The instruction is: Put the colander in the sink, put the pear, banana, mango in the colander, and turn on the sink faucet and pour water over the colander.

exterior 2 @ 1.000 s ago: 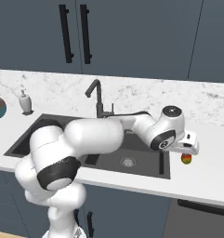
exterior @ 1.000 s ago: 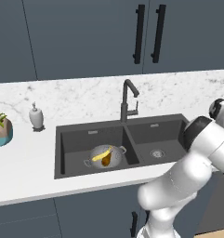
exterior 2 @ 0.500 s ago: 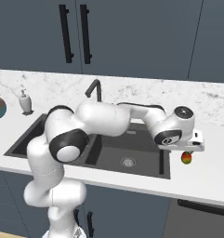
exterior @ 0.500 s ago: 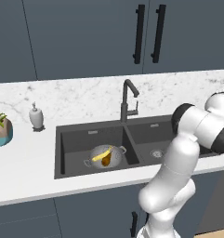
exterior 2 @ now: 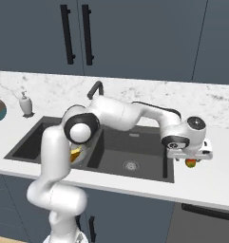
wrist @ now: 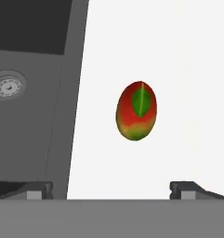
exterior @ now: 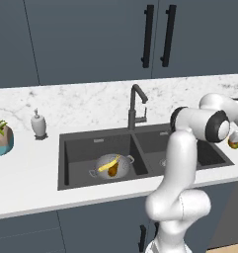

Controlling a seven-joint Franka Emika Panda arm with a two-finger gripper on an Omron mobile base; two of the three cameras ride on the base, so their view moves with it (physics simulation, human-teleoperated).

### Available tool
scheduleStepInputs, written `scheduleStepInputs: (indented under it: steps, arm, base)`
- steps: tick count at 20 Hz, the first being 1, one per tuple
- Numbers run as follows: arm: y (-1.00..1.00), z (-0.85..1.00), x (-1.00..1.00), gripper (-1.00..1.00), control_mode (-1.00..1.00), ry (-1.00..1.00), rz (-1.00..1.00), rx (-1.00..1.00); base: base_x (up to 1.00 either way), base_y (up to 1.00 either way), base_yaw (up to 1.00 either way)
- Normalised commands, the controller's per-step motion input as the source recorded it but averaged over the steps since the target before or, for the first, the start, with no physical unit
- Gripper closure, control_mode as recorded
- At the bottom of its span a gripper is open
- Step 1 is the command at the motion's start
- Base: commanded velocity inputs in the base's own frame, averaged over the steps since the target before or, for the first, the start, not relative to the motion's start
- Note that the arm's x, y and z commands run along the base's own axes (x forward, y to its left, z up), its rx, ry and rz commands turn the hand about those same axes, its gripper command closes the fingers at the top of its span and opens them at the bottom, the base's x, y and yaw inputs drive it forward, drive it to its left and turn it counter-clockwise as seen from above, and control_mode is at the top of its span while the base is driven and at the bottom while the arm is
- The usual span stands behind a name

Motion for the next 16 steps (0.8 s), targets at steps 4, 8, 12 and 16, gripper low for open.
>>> scheduleStepInputs:
  steps: [4,8,12,16]
  arm:
    - [-0.3,-0.06,0.29,-1.0,-1.0,0.13,0.0,0.15]
    - [-0.22,-0.01,0.36,-1.0,-1.0,0.15,0.0,0.15]
    - [-0.03,-0.14,0.34,-1.0,-1.0,0.07,0.0,0.11]
    - [0.0,-0.25,0.32,-1.0,-1.0,0.03,0.0,0.03]
  base:
    - [0.0,0.0,0.0]
    - [0.0,0.0,0.0]
    - [0.0,0.0,0.0]
    - [0.0,0.0,0.0]
